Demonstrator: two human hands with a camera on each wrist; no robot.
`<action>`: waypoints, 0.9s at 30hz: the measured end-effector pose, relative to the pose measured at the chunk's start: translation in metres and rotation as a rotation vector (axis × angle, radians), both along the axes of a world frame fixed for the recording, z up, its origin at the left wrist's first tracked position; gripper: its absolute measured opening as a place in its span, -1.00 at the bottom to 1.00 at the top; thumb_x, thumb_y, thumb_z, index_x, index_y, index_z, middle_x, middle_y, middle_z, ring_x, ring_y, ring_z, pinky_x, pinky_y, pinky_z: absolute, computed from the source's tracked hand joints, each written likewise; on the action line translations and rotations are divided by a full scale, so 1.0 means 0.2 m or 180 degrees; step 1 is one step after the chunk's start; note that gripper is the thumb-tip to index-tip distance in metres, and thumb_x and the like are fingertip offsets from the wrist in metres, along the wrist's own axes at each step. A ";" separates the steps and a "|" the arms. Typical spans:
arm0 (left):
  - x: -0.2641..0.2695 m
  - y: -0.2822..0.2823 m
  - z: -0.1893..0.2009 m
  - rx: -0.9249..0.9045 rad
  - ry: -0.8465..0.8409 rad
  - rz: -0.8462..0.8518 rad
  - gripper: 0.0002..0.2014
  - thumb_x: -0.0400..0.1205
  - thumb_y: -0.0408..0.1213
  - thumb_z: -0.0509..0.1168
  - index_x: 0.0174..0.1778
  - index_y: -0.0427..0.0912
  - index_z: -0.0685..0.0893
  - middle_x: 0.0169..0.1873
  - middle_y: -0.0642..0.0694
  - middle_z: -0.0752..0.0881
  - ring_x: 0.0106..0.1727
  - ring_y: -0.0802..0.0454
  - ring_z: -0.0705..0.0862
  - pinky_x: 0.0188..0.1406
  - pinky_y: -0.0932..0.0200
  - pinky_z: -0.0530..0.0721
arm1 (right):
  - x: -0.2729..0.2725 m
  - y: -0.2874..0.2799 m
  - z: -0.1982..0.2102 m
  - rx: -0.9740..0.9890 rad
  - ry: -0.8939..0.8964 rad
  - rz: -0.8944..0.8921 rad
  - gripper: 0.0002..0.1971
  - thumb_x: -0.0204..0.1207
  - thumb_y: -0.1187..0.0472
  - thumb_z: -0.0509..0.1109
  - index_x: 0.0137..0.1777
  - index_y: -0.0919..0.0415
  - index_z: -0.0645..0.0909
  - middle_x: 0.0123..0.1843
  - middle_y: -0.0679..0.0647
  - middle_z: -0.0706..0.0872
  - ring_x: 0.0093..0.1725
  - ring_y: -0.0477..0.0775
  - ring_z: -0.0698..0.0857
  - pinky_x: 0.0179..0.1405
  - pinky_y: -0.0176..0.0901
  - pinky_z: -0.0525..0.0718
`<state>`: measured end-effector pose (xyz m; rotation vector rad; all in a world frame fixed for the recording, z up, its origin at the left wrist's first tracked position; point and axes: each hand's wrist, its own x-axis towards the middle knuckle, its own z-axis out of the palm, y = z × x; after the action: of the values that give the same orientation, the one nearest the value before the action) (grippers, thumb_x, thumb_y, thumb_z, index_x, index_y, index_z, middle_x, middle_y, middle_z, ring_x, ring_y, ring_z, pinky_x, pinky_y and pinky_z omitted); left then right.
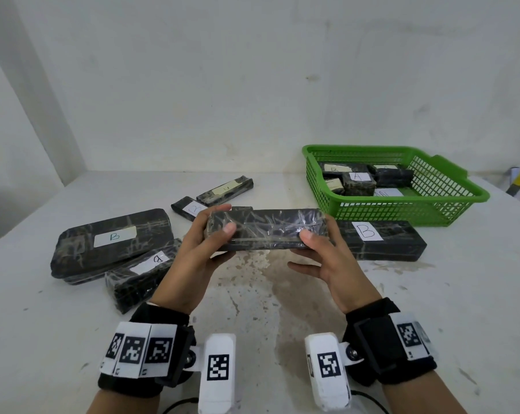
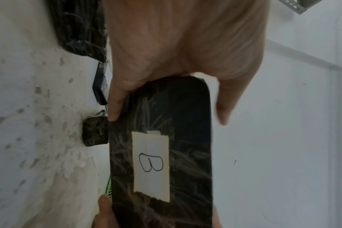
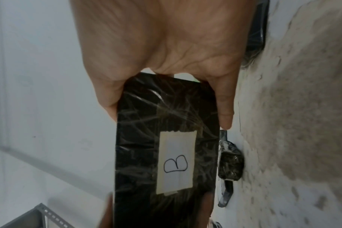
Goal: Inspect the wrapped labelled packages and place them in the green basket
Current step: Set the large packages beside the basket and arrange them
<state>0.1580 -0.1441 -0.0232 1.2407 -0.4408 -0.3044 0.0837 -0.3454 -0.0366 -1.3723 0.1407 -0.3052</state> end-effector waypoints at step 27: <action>0.01 -0.02 -0.02 -0.0237 -0.0048 0.0166 -0.78 0.55 -0.32 0.39 0.09 -0.07 0.59 -0.14 -0.09 0.73 -0.18 0.12 0.77 -0.12 0.32 0.70 | 0.01 -0.01 -0.01 0.0134 0.0062 0.0146 -0.52 0.40 -0.01 0.50 0.33 -0.18 0.51 0.44 0.12 0.59 0.34 0.11 0.69 0.02 0.21 0.80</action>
<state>0.1601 -0.1487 -0.0280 1.1804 -0.4284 -0.2324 0.0857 -0.3474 -0.0384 -1.3351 0.1309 -0.2494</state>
